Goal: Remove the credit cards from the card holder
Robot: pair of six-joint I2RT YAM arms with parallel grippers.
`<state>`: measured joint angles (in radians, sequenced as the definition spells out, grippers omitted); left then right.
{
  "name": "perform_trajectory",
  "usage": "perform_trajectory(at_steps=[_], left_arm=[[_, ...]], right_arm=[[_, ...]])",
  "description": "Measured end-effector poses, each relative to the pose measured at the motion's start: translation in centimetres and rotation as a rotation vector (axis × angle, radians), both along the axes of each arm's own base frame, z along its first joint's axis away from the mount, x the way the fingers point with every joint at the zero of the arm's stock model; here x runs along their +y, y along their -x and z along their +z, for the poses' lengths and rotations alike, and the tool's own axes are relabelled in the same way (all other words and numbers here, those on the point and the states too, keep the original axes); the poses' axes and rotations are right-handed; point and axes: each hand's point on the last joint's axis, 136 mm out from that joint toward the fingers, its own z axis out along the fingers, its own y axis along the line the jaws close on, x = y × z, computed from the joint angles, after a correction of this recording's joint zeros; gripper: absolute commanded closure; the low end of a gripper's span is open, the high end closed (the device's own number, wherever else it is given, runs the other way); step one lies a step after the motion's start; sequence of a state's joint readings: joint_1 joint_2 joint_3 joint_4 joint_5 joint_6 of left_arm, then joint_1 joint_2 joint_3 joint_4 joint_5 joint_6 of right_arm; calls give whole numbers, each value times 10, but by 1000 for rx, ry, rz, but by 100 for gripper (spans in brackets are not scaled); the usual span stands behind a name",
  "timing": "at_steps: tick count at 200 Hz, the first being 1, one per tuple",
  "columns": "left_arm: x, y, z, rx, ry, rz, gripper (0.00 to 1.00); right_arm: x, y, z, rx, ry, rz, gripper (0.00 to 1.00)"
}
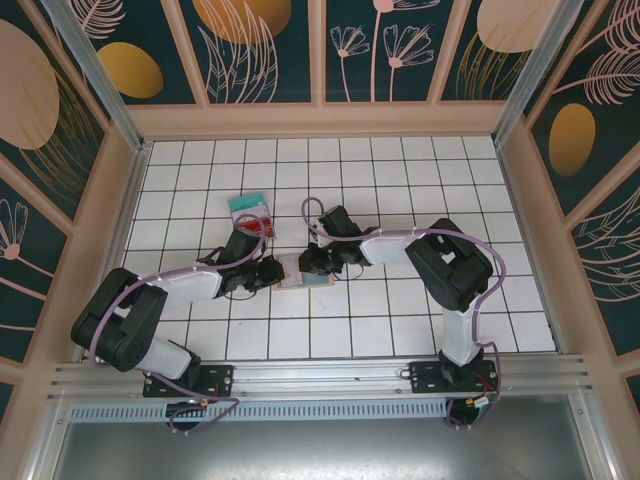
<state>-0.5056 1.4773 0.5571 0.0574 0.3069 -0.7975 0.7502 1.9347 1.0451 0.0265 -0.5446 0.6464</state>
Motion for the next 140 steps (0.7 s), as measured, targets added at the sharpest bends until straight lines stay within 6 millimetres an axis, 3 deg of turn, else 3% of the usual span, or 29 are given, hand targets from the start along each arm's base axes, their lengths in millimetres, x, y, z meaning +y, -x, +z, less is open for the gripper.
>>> perform_trajectory(at_steps=[23, 66, 140], left_arm=[[0, 0, -1, 1, 0, -1, 84], [1, 0, -2, 9, -2, 10, 92], [4, -1, -3, 7, -15, 17, 94]], right_arm=[[1, 1, -1, 9, -1, -2, 100], [1, 0, -1, 13, -1, -5, 100], [-18, 0, -1, 12, -2, -40, 100]])
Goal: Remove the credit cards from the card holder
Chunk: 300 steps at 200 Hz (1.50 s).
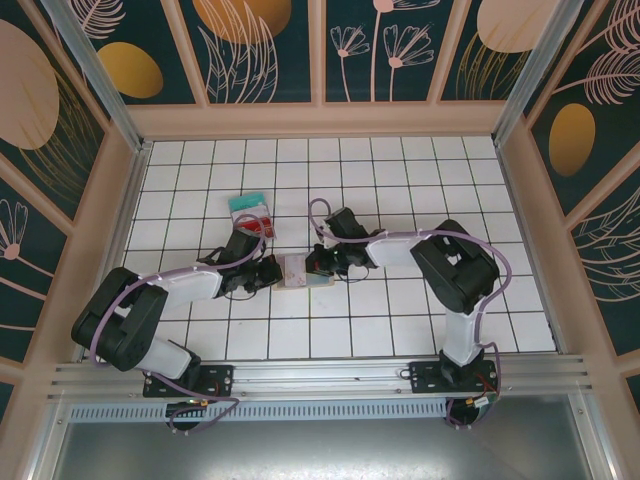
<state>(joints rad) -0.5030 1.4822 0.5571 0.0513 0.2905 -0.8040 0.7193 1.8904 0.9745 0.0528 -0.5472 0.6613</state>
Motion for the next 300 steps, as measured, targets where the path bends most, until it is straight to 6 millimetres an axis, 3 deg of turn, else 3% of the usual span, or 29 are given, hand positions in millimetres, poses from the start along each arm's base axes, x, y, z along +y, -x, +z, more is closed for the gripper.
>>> perform_trajectory(at_steps=[54, 88, 123, 146, 180, 239, 300], left_arm=[[0, 0, 0, 0, 0, -1, 93], [0, 0, 1, 0, -6, -5, 90], [-1, -4, 6, 1, -8, -5, 76], [-9, -10, 20, -11, 41, 9, 63], [-30, -23, 56, -64, 199, 20, 57], [-56, -36, 101, -118, 420, 19, 55], [-63, -39, 116, -138, 490, 10, 55]], right_arm=[[-21, 0, 0, 9, 9, -38, 100], [-38, -4, 12, -16, -1, -73, 100], [-50, -12, 32, -69, -28, -94, 100], [-53, -16, 49, -106, -55, -103, 100], [-56, -20, 77, -159, -127, -96, 100], [-44, -16, 105, -187, -268, -39, 100], [-35, -11, 122, -184, -363, -6, 100]])
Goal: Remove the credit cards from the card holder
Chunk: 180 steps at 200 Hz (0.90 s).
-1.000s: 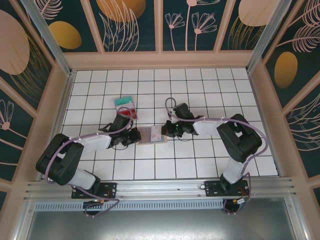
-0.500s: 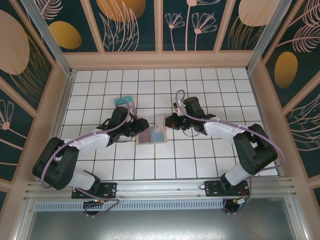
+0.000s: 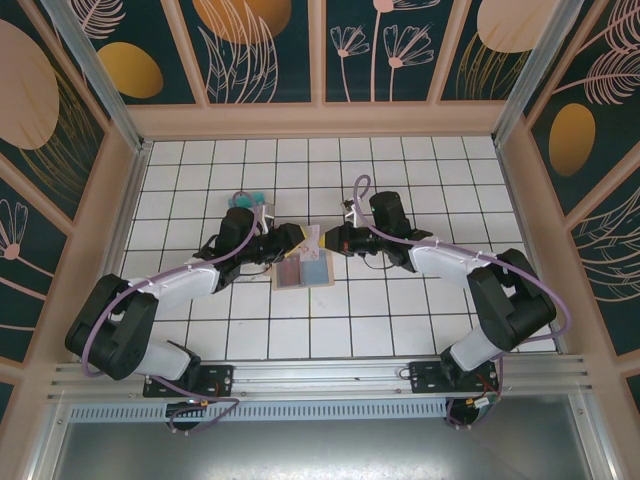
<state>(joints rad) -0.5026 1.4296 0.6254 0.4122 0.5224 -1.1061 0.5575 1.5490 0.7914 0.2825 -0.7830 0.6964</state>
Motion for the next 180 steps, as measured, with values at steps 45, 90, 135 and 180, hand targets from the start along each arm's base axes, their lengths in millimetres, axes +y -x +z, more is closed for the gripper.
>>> perform_trajectory(at_steps=[45, 90, 135, 180], left_arm=[[1, 0, 0, 1, -1, 2, 55], [9, -4, -5, 11, -27, 30, 55], [8, -3, -3, 5, -11, 17, 63], [7, 0, -1, 3, 11, 1, 68]], right_arm=[[2, 1, 5, 1, -24, 10, 100], [2, 2, 3, 5, -23, 10, 100], [2, 3, 3, 9, -27, 13, 100], [2, 3, 3, 15, -35, 9, 100]])
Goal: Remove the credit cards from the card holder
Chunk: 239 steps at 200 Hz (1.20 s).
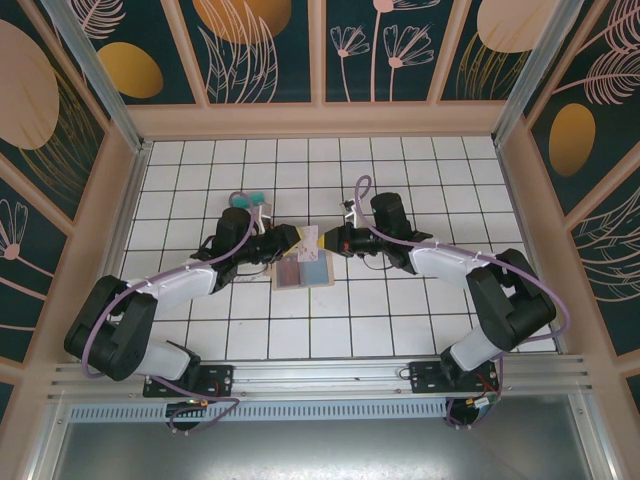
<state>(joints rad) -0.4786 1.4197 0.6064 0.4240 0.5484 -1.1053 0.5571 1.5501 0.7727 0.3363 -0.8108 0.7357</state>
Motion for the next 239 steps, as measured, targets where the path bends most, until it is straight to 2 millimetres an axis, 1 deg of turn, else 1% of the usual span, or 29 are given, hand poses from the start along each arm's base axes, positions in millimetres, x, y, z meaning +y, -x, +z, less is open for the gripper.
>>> perform_trajectory(at_steps=[15, 34, 50, 61, 73, 82, 103, 112, 124, 131, 141, 142, 144, 147, 171, 179, 182, 183, 191, 196, 199, 203, 205, 207, 211, 214, 216, 239], left_arm=[[1, 0, 1, -3, 3, 1, 72], [3, 0, 3, -3, 11, 9, 87], [5, -1, 2, -4, 16, 16, 91], [5, 0, 5, -12, 22, 16, 96], [5, 1, 10, -26, 30, 11, 97], [3, 2, 14, -35, 40, 1, 100], [1, 4, 19, -45, 51, -13, 100], [1, 5, 19, -47, 51, -15, 100], [1, 5, 20, -52, 50, -17, 100], [1, 5, 21, -55, 46, -19, 100], [1, 6, 21, -59, 37, -24, 100], [1, 6, 21, -61, 35, -25, 100], [1, 6, 21, -62, 34, -26, 100], [1, 6, 22, -64, 31, -27, 100], [2, 4, 26, -96, -6, -39, 100], [2, 4, 28, -110, -26, -46, 100], [3, 4, 28, -114, -33, -46, 100], [3, 3, 29, -116, -36, -47, 100], [4, 2, 30, -134, -68, -51, 100], [5, 1, 31, -141, -82, -52, 100], [6, 0, 31, -152, -98, -55, 100], [7, -2, 32, -161, -119, -56, 100], [7, -2, 32, -168, -129, -57, 100], [7, -3, 33, -172, -141, -58, 100], [9, -5, 34, -188, -166, -61, 100], [10, -6, 35, -195, -181, -60, 100], [10, -7, 35, -203, -194, -61, 100], [22, -18, 41, -299, -347, -67, 100]], right_arm=[[0, 0, 0, 1, -1, 0, 100], [0, -1, 0, 1, -2, -3, 100], [-2, -3, -1, 4, 0, -10, 100], [-3, -3, -3, 8, 4, -13, 100], [-4, -3, -7, 13, 10, -17, 100], [-5, -2, -10, 19, 15, -19, 100], [-5, -2, -13, 27, 20, -19, 99], [-5, -2, -14, 28, 21, -19, 93], [-5, -2, -14, 27, 21, -18, 90], [-5, -2, -14, 26, 21, -18, 86], [-5, -2, -14, 21, 23, -15, 69], [-5, -2, -14, 22, 23, -16, 69], [-5, -2, -14, 26, 24, -17, 62], [-5, -2, -15, 23, 25, -16, 57], [-6, -4, -16, 8, 37, -26, 43], [-6, -4, -17, 3, 41, -28, 35], [-6, -4, -17, 2, 41, -27, 34], [-6, -5, -17, 3, 42, -28, 32], [-8, -6, -18, 7, 48, -36, 27], [-9, -6, -18, -1, 52, -36, 22], [-11, -7, -19, 4, 56, -45, 16], [-11, -8, -18, -7, 58, -45, 14], [-13, -9, -18, 1, 59, -53, 9], [-14, -9, -18, -5, 62, -54, 7], [-15, -10, -17, -10, 61, -58, 6], [-17, -12, -16, -16, 65, -65, 2], [-17, -12, -16, -19, 65, -66, 1], [-26, -17, -5, -56, 67, -99, 1]])
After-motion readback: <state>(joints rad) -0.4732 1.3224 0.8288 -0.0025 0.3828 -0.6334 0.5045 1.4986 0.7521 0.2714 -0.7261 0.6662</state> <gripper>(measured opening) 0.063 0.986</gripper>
